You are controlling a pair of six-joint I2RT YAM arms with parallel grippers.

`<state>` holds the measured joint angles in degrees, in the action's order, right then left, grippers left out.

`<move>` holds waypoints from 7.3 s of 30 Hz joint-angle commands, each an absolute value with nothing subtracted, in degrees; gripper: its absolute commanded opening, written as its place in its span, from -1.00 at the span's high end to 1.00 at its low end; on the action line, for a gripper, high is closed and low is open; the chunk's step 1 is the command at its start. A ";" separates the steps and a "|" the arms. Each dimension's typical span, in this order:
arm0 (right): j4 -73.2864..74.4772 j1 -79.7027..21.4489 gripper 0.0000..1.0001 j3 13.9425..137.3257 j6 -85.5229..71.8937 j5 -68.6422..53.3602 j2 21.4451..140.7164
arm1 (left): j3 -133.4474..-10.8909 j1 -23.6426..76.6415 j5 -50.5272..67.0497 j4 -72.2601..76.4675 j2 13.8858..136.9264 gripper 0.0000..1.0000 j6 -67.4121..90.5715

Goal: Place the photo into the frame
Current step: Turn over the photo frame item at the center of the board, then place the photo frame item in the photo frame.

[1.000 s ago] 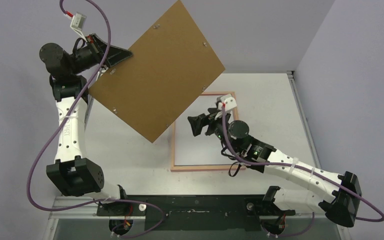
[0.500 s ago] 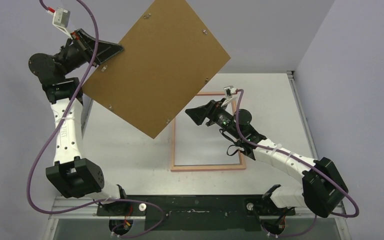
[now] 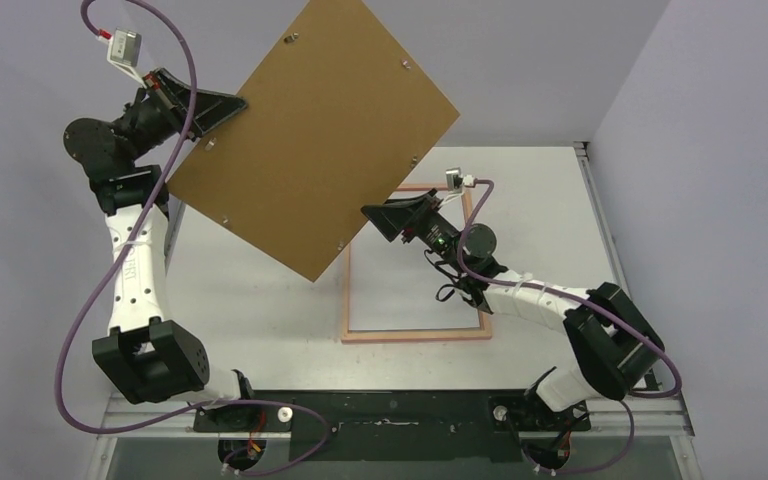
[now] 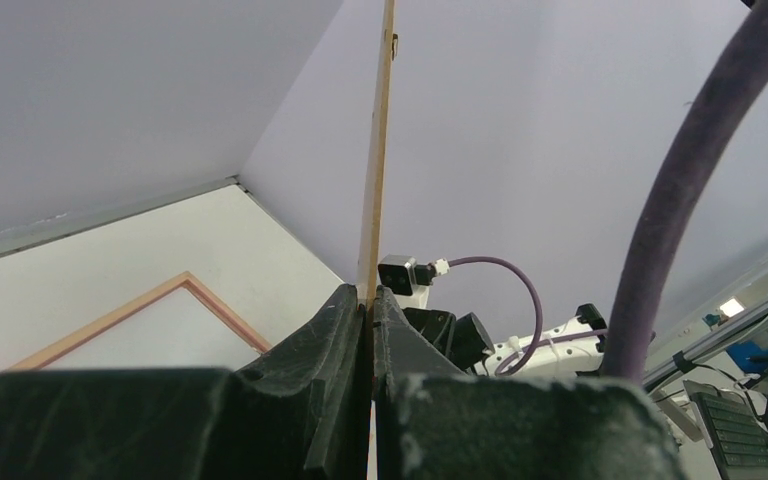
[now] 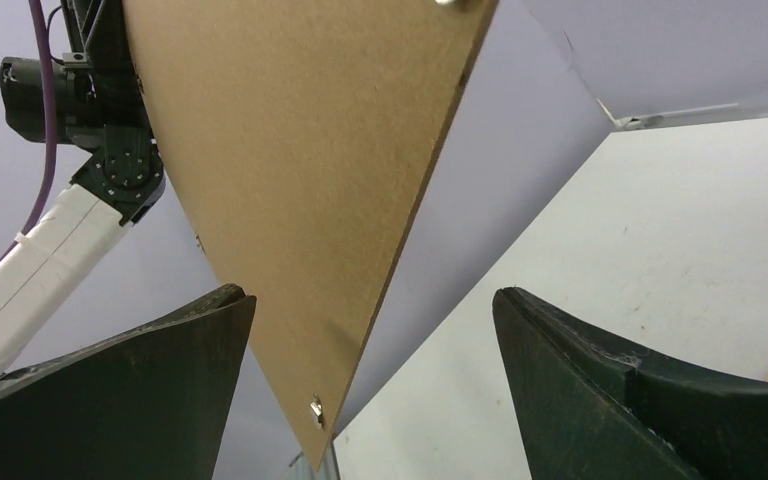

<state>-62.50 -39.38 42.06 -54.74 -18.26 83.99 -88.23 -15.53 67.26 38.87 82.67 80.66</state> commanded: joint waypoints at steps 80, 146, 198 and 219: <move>15.10 -12.46 0.89 68.33 -40.75 -43.46 78.40 | -77.70 5.36 24.37 -44.00 90.71 -0.55 5.54; -3.76 -8.40 0.89 57.87 -49.13 -49.29 88.56 | -77.10 13.01 27.15 -38.45 103.71 -0.01 9.14; 4.58 -10.73 0.34 56.09 -38.65 -38.35 91.63 | -71.06 14.13 30.87 -25.66 108.88 0.60 11.94; 28.26 -17.21 -0.91 67.74 -22.15 -13.75 96.43 | -71.02 13.43 30.02 -26.91 104.64 0.66 10.51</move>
<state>26.00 -16.69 64.99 -24.86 -18.44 96.92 -70.06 13.80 29.82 -27.16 107.74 12.51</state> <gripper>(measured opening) 0.997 0.171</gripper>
